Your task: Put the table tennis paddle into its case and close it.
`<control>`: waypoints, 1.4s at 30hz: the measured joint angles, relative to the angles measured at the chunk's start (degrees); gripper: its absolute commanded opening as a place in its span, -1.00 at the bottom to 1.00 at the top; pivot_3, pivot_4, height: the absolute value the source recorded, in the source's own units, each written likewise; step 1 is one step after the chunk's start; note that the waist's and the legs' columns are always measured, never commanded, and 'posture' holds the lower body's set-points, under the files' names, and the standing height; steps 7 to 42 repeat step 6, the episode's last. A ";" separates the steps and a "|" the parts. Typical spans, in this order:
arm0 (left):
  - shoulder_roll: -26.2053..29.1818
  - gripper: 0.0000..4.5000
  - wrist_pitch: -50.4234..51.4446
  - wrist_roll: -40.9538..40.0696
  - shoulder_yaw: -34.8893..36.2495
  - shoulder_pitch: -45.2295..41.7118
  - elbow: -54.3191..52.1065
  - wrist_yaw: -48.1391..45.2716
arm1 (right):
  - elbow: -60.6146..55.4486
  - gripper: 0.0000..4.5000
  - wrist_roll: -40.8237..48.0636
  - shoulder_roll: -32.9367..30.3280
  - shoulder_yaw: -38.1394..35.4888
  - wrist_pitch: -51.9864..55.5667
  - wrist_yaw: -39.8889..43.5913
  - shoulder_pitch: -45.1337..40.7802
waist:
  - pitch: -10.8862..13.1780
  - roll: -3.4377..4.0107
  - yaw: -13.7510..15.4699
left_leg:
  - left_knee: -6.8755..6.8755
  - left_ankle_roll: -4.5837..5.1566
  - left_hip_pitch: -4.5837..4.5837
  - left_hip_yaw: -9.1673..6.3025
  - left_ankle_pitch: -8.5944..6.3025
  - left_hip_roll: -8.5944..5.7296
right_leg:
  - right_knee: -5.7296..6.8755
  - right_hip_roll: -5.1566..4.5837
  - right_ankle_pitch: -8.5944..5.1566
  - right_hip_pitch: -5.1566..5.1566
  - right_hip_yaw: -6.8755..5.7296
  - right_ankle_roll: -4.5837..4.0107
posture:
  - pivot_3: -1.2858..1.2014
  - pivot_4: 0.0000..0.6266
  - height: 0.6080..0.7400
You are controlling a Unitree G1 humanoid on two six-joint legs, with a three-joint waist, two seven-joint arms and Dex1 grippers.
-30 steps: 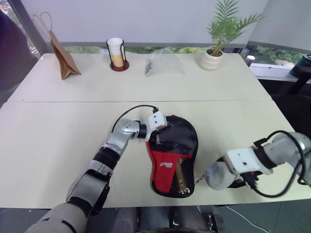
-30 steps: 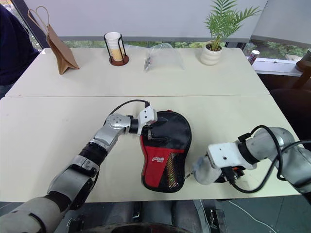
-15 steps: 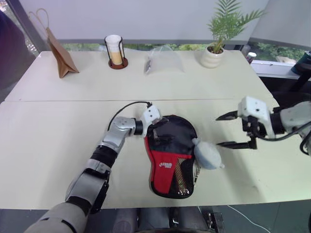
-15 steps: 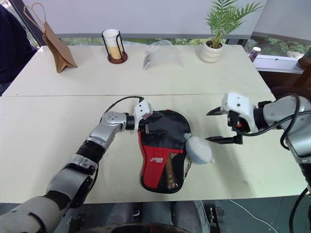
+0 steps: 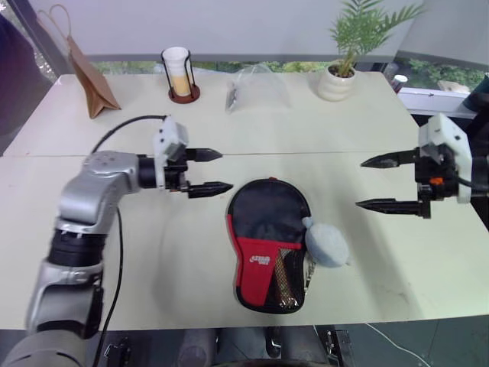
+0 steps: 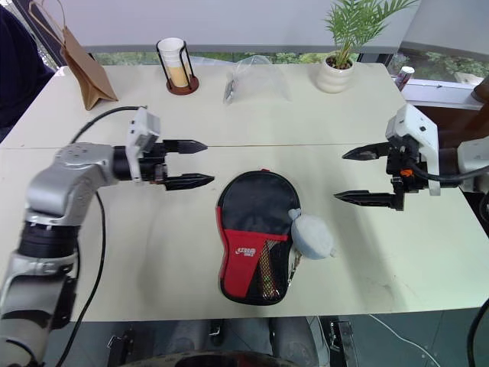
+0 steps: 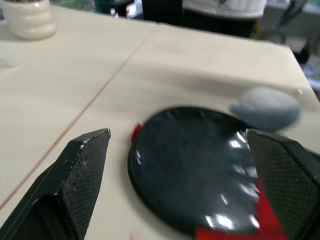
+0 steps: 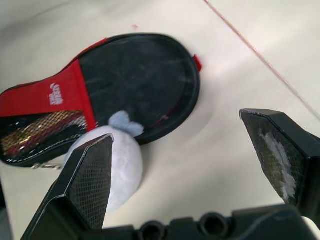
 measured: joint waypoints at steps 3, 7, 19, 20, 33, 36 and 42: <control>3.94 1.00 3.59 -3.14 2.23 2.49 -4.01 -0.33 | -2.10 0.97 0.57 0.01 -1.13 0.39 -0.17 2.71 | 0.04 -0.03 0.05 | 0.05 -0.11 0.01 -0.02 0.06 -0.01 | 0.03 0.00 0.02 0.02 0.03 -0.01 | 0.03 -0.52 1.00; 7.17 1.00 7.25 -6.85 4.98 4.24 -8.03 -0.04 | -3.83 0.97 1.74 0.27 -2.07 1.23 -1.23 3.59 | 0.06 -0.06 -0.02 | 0.08 -0.14 0.01 -0.02 0.08 -0.01 | 0.09 -0.01 0.02 -0.01 0.08 -0.01 | 0.03 -0.52 1.00; 7.17 1.00 7.25 -6.85 4.98 4.24 -8.03 -0.04 | -3.83 0.97 1.74 0.27 -2.07 1.23 -1.23 3.59 | 0.06 -0.06 -0.02 | 0.08 -0.14 0.01 -0.02 0.08 -0.01 | 0.09 -0.01 0.02 -0.01 0.08 -0.01 | 0.03 -0.52 1.00; 7.17 1.00 7.25 -6.85 4.98 4.24 -8.03 -0.04 | -3.83 0.97 1.74 0.27 -2.07 1.23 -1.23 3.59 | 0.06 -0.06 -0.02 | 0.08 -0.14 0.01 -0.02 0.08 -0.01 | 0.09 -0.01 0.02 -0.01 0.08 -0.01 | 0.03 -0.52 1.00; 7.17 1.00 7.25 -6.85 4.98 4.24 -8.03 -0.04 | -3.83 0.97 1.74 0.27 -2.07 1.23 -1.23 3.59 | 0.06 -0.06 -0.02 | 0.08 -0.14 0.01 -0.02 0.08 -0.01 | 0.09 -0.01 0.02 -0.01 0.08 -0.01 | 0.03 -0.52 1.00; 7.17 1.00 7.25 -6.85 4.98 4.24 -8.03 -0.04 | -3.83 0.97 1.74 0.27 -2.07 1.23 -1.23 3.59 | 0.06 -0.06 -0.02 | 0.08 -0.14 0.01 -0.02 0.08 -0.01 | 0.09 -0.01 0.02 -0.01 0.08 -0.01 | 0.03 -0.52 1.00; 7.17 1.00 7.25 -6.85 4.98 4.24 -8.03 -0.04 | -3.83 0.97 1.74 0.27 -2.07 1.23 -1.23 3.59 | 0.06 -0.06 -0.02 | 0.08 -0.14 0.01 -0.02 0.08 -0.01 | 0.09 -0.01 0.02 -0.01 0.08 -0.01 | 0.03 -0.52 1.00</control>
